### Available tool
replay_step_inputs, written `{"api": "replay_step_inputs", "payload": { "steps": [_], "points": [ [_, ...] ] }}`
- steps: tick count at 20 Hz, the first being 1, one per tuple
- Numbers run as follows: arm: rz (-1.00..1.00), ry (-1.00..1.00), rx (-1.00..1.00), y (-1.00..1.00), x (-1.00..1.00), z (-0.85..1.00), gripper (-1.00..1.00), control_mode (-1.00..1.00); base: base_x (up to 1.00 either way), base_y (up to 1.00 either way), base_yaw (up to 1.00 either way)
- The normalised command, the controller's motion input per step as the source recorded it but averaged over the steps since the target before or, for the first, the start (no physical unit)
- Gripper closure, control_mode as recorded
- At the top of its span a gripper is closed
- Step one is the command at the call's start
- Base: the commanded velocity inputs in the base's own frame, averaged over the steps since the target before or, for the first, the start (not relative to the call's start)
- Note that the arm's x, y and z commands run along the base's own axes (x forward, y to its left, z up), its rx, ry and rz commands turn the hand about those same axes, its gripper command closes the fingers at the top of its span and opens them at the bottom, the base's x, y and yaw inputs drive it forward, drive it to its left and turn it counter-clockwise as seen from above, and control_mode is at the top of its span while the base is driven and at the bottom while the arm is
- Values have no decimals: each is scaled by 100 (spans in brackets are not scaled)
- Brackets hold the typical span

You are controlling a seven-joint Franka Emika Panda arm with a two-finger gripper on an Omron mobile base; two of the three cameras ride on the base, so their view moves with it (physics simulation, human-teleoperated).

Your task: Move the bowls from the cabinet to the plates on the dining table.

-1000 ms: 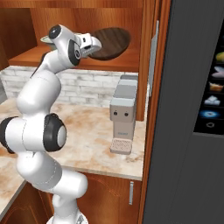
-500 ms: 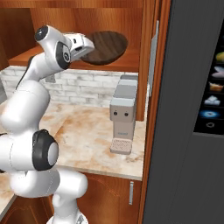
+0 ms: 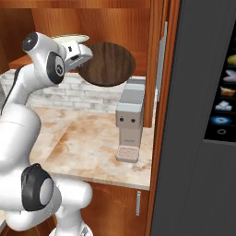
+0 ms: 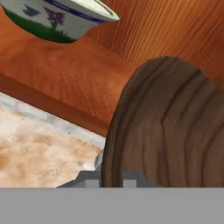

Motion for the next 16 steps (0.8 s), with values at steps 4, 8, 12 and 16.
{"api": "replay_step_inputs", "payload": {
  "steps": [4, 8, 12, 16],
  "points": [
    [5, -1, 0, 0, -57, 4, 100, -100, 0, 0, 0],
    [9, 3, 0, 0, -53, 6, 100, -100, 0, 0, 0],
    [12, 9, 0, 0, -52, 7, 100, -100, 0, 0, 0],
    [13, 9, -1, 0, -53, 3, 100, -100, 0, 0, 0]
  ]
}}
